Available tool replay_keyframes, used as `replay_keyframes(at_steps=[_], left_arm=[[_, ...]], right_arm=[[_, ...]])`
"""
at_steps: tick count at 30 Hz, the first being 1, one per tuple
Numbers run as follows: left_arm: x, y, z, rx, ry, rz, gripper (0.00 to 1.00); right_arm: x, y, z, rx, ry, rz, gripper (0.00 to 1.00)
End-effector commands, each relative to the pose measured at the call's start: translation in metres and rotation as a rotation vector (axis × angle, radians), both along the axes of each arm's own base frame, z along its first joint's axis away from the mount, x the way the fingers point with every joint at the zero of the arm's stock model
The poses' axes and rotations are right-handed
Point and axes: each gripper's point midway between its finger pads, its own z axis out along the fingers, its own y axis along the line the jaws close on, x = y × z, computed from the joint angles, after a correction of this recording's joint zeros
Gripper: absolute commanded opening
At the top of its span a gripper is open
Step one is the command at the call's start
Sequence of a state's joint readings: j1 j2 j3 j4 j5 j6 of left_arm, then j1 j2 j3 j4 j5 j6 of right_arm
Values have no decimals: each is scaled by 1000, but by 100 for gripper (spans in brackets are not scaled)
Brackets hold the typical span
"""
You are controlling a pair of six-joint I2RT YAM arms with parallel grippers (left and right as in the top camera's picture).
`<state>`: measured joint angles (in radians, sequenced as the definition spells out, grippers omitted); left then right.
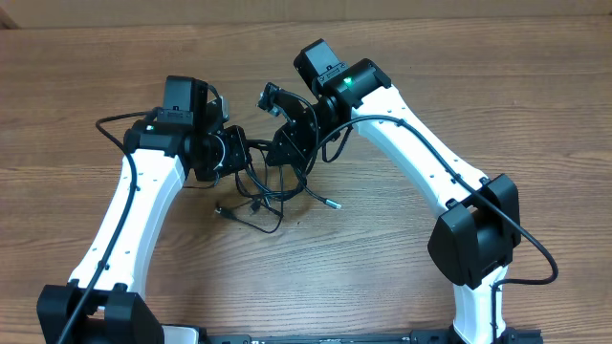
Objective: Untangle cables
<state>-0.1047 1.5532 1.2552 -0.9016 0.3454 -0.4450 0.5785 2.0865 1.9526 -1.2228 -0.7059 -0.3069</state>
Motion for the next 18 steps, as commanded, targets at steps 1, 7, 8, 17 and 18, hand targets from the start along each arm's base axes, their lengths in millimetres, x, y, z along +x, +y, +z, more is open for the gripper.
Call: replay_keyframes(at_steps=[1, 7, 8, 17, 18], left_arm=[[12, 81, -7, 314, -14, 298, 4], [11, 99, -7, 392, -16, 337, 4], [10, 103, -7, 398, -11, 349, 4], [11, 151, -8, 522, -7, 466, 4], [11, 154, -11, 524, 3, 472, 4]], right_arm=[[-11, -15, 67, 131, -101, 61, 4], [-16, -24, 89, 162, -138, 57, 4], [-15, -28, 96, 186, -134, 48, 4], [8, -67, 128, 366, -47, -52, 4], [12, -73, 130, 373, -42, -69, 4]])
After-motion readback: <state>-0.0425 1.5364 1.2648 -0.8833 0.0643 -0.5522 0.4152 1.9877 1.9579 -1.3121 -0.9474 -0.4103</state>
